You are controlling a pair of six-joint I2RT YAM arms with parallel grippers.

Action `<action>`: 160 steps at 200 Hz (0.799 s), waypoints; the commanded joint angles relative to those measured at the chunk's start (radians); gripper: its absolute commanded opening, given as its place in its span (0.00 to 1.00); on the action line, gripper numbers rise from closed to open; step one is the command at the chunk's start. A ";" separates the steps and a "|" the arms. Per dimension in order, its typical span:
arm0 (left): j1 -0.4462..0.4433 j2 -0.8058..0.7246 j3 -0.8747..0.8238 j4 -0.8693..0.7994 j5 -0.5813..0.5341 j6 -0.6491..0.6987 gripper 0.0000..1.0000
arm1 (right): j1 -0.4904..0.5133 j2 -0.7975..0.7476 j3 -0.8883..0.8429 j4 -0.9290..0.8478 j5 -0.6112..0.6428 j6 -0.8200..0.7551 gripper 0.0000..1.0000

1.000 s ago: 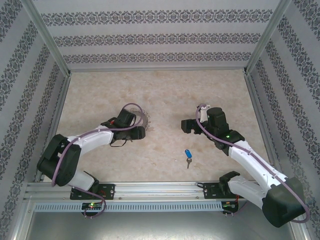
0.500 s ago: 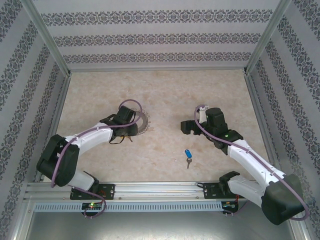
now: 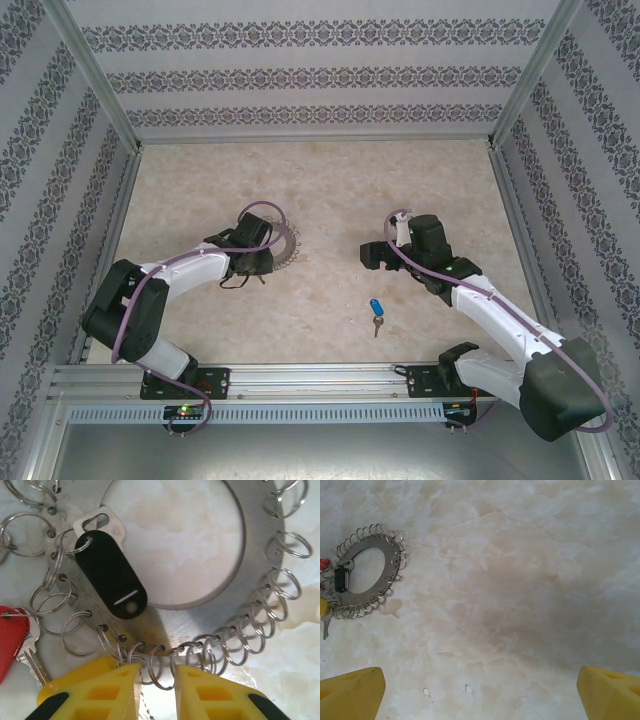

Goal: Put the keys on the keyring

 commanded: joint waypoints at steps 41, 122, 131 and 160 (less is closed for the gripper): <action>0.015 0.029 0.014 0.025 0.004 -0.010 0.20 | -0.013 -0.010 -0.001 0.021 -0.010 -0.012 0.98; 0.016 0.053 0.006 0.055 0.030 -0.021 0.19 | -0.023 -0.025 -0.012 0.018 -0.009 -0.015 0.98; 0.016 0.053 0.005 0.056 0.031 -0.023 0.19 | -0.025 -0.029 -0.013 0.018 -0.009 -0.016 0.98; 0.014 0.050 0.001 0.056 0.032 -0.022 0.15 | -0.030 -0.034 -0.019 0.019 -0.013 -0.015 0.98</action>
